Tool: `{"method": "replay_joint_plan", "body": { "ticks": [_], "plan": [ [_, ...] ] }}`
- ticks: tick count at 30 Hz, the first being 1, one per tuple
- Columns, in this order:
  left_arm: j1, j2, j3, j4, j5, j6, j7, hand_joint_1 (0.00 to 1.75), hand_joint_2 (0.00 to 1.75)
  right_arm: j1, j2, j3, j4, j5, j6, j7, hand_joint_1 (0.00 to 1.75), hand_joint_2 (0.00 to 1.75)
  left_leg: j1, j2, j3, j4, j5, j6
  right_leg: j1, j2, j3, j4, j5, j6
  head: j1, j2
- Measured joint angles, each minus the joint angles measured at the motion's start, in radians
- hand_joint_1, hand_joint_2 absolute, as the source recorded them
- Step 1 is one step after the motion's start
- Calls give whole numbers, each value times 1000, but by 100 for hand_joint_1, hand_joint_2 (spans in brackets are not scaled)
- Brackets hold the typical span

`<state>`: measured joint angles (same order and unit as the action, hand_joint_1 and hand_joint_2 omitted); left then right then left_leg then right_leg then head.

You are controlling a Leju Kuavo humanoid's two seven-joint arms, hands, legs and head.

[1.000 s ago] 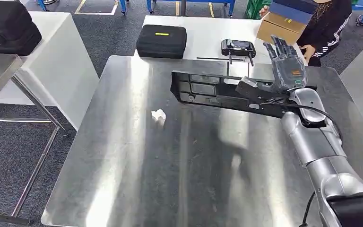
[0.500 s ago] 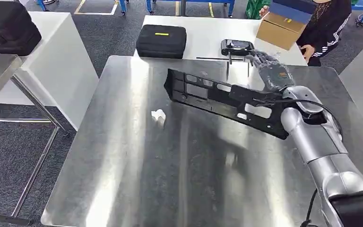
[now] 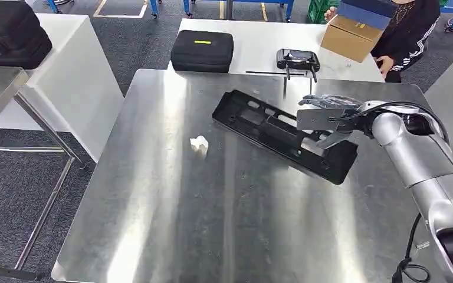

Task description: Take the parts from the cabinet and place them on the table.

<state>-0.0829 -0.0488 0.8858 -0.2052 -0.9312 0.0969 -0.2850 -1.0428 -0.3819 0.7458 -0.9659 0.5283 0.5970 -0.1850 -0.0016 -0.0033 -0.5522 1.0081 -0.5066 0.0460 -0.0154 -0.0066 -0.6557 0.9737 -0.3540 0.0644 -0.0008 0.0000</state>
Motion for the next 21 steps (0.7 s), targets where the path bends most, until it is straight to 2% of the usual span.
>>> {"method": "replay_joint_plan", "body": {
  "ticks": [13,19,21],
  "plan": [
    [0,0,-3,0,0,0,2,0,0,-3,-16,24,-10,-5,-13,10,0,175,0,0,0,0,0,0,0,0,0,0,0,0,0,0],
    [-1,0,-3,0,0,1,2,0,0,-2,-19,26,-26,-29,-79,12,0,175,0,0,0,0,0,0,0,0,0,0,0,0,0,0],
    [-1,0,-3,0,0,2,2,0,0,4,-19,19,-35,-39,-126,9,0,175,0,0,0,0,0,0,0,0,0,0,0,0,0,0]
  ]
}}
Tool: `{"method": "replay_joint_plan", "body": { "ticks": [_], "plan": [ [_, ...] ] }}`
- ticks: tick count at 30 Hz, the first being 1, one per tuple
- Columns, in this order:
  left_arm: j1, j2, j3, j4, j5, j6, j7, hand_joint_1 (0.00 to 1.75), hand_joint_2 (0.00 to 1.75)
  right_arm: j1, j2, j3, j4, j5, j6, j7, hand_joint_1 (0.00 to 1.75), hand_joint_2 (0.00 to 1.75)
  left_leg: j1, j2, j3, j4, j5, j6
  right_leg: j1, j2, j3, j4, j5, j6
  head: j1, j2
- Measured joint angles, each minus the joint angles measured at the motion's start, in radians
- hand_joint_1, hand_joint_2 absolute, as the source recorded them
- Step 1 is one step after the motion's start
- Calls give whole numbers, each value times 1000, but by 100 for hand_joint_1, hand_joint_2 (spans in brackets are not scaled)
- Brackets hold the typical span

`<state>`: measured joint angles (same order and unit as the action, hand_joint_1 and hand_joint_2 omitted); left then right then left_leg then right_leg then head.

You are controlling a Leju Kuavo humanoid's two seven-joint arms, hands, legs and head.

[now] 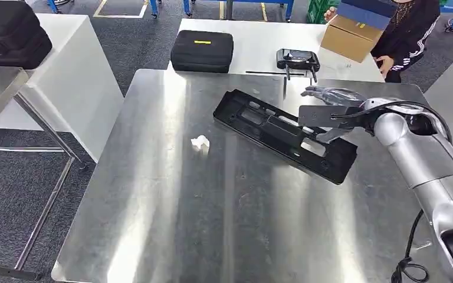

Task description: Take the parts from the cabinet and place them on the table.

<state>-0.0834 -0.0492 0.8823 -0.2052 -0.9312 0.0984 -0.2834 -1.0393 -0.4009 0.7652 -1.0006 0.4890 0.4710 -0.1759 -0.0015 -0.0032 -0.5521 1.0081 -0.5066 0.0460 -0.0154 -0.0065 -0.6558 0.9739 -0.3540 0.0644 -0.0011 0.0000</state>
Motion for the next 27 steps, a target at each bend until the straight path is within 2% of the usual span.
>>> {"method": "replay_joint_plan", "body": {
  "ticks": [2,4,5,8,14,17,20,21,23,27],
  "plan": [
    [0,-1,-1,0,-1,2,-10,0,0,19,2,-19,-15,-73,-52,-47,0,175,0,0,0,0,0,0,0,0,0,0,0,0,0,0],
    [0,-3,-3,0,-5,9,-18,0,0,66,11,-95,-52,-252,-98,-137,0,175,0,0,0,0,0,0,0,0,0,0,0,0,-1,0],
    [0,-5,-6,0,-5,13,-18,0,0,89,17,-133,-70,-310,-108,-157,0,175,0,0,0,0,0,0,0,0,0,0,0,0,0,0],
    [0,-10,-10,0,-6,19,-24,0,0,146,34,-235,-120,-383,-120,-172,0,175,0,-1,-1,0,0,0,0,-1,0,0,0,0,0,0],
    [-1,-13,-11,0,-8,21,-27,0,0,208,53,-327,-172,-431,-146,-188,0,175,0,0,-1,0,0,0,0,0,0,0,0,0,0,0],
    [-1,-15,-11,0,-4,30,-27,0,0,253,74,-377,-208,-484,-199,-180,0,175,0,0,-1,0,0,0,0,0,0,0,0,0,1,0],
    [-1,-18,-10,0,0,39,-27,0,0,321,116,-446,-256,-643,-241,-96,0,175,1,0,-1,0,0,0,0,0,0,0,0,0,0,0],
    [-1,-19,-10,0,3,40,-27,0,0,358,134,-471,-284,-746,-235,-58,0,175,2,-1,0,0,0,0,2,0,0,0,0,0,0,0],
    [0,-20,-10,0,11,43,-29,0,0,441,156,-504,-339,-875,-217,-48,0,175,2,-1,-1,0,0,0,2,-1,0,0,0,0,0,0],
    [5,-20,-10,0,20,50,-38,0,0,580,169,-526,-444,-966,-183,-54,0,175,2,-1,-2,0,-1,0,2,-1,-1,0,-1,-1,0,0]
  ]
}}
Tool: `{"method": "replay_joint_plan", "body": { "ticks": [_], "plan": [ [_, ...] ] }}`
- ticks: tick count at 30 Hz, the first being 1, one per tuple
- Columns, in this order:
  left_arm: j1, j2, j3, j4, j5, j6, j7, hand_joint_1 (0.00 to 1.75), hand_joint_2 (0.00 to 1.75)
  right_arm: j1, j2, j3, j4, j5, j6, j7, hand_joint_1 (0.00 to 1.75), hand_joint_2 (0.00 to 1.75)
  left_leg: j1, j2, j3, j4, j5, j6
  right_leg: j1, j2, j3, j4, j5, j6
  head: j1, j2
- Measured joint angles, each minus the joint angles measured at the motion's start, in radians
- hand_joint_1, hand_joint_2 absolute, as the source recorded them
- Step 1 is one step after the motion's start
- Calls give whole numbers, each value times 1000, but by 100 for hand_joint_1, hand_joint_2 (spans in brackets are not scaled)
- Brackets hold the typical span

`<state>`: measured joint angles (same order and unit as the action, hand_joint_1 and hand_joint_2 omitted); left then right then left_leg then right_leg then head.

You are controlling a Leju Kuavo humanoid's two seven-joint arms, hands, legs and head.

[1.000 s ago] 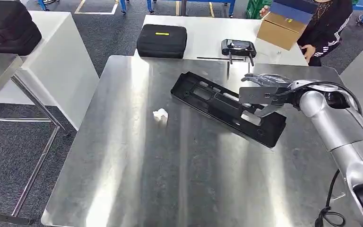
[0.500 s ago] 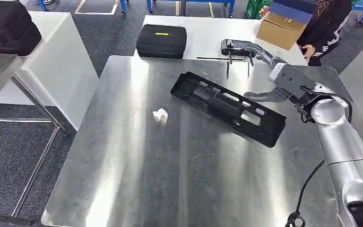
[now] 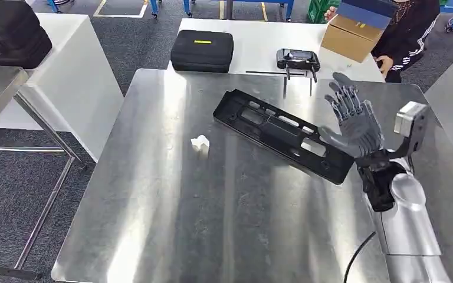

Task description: Take the parts from the cabinet and place them on the table.

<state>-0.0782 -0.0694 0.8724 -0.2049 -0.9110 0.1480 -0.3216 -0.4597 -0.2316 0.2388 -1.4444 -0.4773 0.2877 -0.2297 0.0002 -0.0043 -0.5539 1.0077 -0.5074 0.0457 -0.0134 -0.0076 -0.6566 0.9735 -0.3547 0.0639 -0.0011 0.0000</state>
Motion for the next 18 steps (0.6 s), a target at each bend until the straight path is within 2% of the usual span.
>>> {"method": "replay_joint_plan", "body": {
  "ticks": [3,6,18],
  "plan": [
    [11,0,0,0,3,1,-12,0,0,99,2,-6,-91,-18,9,-19,0,175,0,0,-1,0,-1,0,0,0,0,0,0,0,0,0],
    [16,0,1,1,5,2,-13,0,0,153,4,-12,-151,-19,9,-20,0,175,0,0,-1,0,-1,-1,0,1,-1,0,0,0,0,0],
    [18,-1,1,3,7,2,-13,0,0,188,5,-26,-215,-19,8,-20,0,175,0,1,-1,0,-1,-1,0,1,-1,0,0,0,0,0]
  ]
}}
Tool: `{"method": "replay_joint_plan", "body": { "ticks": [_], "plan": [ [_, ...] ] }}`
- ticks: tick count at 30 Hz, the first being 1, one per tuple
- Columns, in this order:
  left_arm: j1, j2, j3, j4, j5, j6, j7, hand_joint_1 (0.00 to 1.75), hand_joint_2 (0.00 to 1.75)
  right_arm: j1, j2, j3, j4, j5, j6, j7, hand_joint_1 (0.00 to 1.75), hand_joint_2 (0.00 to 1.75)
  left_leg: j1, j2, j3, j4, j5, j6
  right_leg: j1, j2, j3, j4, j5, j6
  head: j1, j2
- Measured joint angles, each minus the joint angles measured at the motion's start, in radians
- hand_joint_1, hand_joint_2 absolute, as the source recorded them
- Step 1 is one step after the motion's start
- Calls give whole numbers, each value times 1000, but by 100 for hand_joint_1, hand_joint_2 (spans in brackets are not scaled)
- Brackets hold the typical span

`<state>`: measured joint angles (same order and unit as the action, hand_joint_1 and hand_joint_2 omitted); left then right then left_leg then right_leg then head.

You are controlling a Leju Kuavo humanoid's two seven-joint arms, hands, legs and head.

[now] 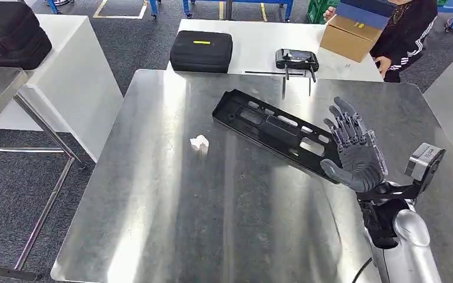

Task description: Take the parts from the cabinet and place them on the table.

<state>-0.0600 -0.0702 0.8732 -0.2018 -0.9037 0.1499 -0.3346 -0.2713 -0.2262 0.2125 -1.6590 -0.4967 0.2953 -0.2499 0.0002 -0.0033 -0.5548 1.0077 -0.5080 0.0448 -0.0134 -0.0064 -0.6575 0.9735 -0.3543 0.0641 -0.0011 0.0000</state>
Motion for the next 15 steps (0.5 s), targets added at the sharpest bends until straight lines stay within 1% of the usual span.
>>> {"method": "replay_joint_plan", "body": {
  "ticks": [7,8,12,13,14,15],
  "plan": [
    [0,0,0,0,0,0,0,0,0,0,0,0,0,0,0,0,0,175,0,0,0,0,0,0,0,0,0,0,0,0,0,0],
    [0,0,0,0,0,0,0,0,0,0,0,0,0,0,0,0,0,0,0,0,0,0,0,0,0,0,0,0,0,0,0,0],
    [0,0,0,0,0,0,0,0,0,2,0,-2,-5,0,0,0,0,0,0,0,0,0,0,0,0,0,0,0,0,0,0,0],
    [3,-1,0,1,0,0,0,0,0,53,2,-9,-51,28,6,-45,0,0,0,-1,1,0,0,0,0,-1,0,0,0,0,0,0],
    [12,-1,0,1,-13,0,4,0,0,153,15,-21,-149,121,16,-93,0,0,0,-1,-1,0,-1,-1,0,-1,-1,0,-1,0,0,0],
    [12,2,0,1,-26,0,4,0,0,250,30,-23,-250,230,22,-129,0,0,-5,0,-2,3,-5,2,-3,-1,0,-3,0,2,0,0]
  ]
}}
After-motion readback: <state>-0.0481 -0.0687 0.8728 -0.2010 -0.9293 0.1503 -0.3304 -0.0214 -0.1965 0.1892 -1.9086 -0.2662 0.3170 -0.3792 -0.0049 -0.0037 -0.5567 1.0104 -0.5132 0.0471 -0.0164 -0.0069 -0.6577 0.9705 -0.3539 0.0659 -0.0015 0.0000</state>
